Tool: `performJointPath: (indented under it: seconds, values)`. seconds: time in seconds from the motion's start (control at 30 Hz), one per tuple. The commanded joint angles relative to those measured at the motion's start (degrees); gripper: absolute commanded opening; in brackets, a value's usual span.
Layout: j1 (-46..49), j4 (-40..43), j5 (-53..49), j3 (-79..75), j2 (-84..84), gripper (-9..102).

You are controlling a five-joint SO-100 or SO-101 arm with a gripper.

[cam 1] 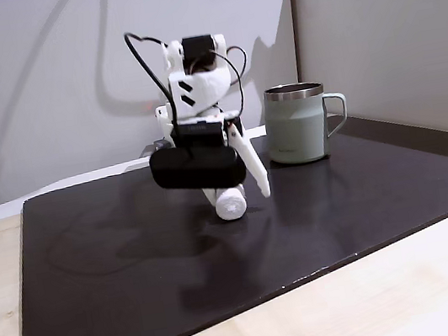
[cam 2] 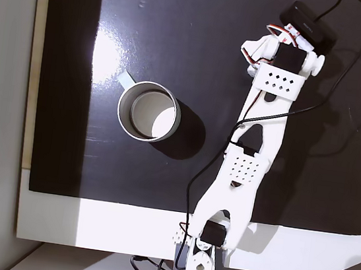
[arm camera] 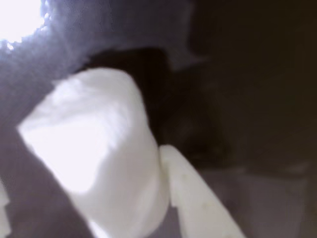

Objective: Grasp a gauze and put it in the cup.

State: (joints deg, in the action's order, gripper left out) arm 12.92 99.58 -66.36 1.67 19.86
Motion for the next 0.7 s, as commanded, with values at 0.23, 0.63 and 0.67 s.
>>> performJointPath:
  seconds: [0.23,0.63,0.67]
  values:
    - [0.2,0.3,3.9,-5.0,-0.9,9]
    - [-0.1,0.7,9.3,1.2,12.7,0]
    - [-0.4,0.7,9.8,3.0,15.6,0]
